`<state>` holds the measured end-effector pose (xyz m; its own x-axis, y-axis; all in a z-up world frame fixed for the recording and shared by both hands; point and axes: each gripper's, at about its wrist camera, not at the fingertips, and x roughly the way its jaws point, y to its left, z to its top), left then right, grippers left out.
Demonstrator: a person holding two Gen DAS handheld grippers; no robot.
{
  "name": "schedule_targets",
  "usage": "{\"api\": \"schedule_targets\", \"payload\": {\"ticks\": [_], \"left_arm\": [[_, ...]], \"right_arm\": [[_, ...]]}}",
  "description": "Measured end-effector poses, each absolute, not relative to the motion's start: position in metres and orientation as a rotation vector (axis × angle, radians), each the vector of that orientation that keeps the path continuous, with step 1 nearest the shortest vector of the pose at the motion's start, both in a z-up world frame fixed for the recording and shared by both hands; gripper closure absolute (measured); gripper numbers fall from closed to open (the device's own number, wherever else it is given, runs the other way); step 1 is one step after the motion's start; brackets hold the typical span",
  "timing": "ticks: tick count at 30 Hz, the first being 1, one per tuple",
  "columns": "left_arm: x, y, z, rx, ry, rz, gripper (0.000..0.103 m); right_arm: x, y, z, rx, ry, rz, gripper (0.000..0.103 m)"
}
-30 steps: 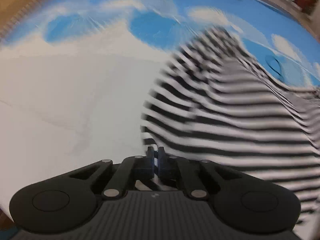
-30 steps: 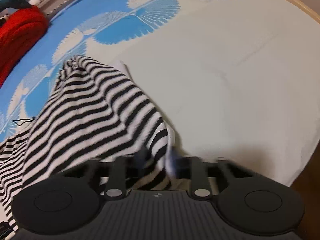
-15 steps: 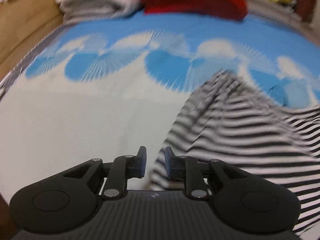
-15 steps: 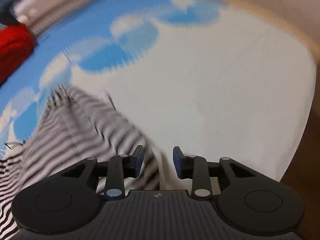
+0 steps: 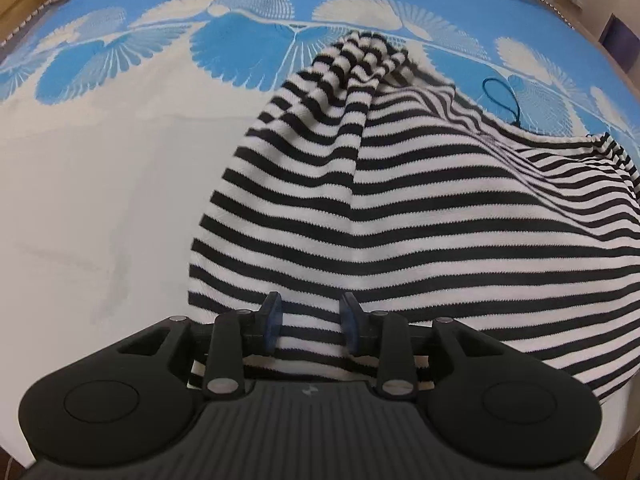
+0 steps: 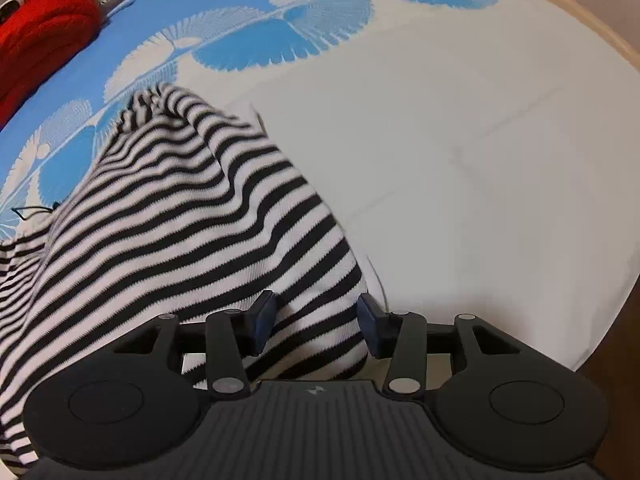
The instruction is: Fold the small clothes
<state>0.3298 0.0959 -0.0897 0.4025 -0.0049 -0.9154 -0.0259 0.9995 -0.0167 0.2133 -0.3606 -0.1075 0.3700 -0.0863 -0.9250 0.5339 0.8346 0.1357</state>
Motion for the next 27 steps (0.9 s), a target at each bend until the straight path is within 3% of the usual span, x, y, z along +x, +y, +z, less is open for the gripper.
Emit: {"api": "schedule_targets", "payload": {"ticks": [5,9,12,19,24,27], "left_arm": [[0.329,0.095,-0.068,-0.020,1.066,0.032,0.067],[0.336,0.108,-0.087,-0.033,1.146,0.092,0.067],[0.335,0.115,-0.093,-0.053,1.175,0.103,0.067],[0.333,0.119,-0.064,-0.064,1.089,0.112,0.067],[0.337,0.127,-0.050,-0.082,1.057,0.121,0.067],[0.334,0.132,-0.040,-0.094,1.031,0.120,0.067]], "right_arm": [[0.208,-0.357,-0.086,0.448,1.036,-0.387,0.055],[0.212,-0.360,-0.108,0.436,1.146,-0.414,0.054],[0.205,-0.371,-0.113,0.504,1.165,-0.458,0.047],[0.208,-0.359,-0.080,0.411,1.012,-0.422,0.048],[0.211,-0.362,-0.107,0.417,1.170,-0.434,0.047],[0.206,-0.371,-0.102,0.490,1.132,-0.462,0.048]]}}
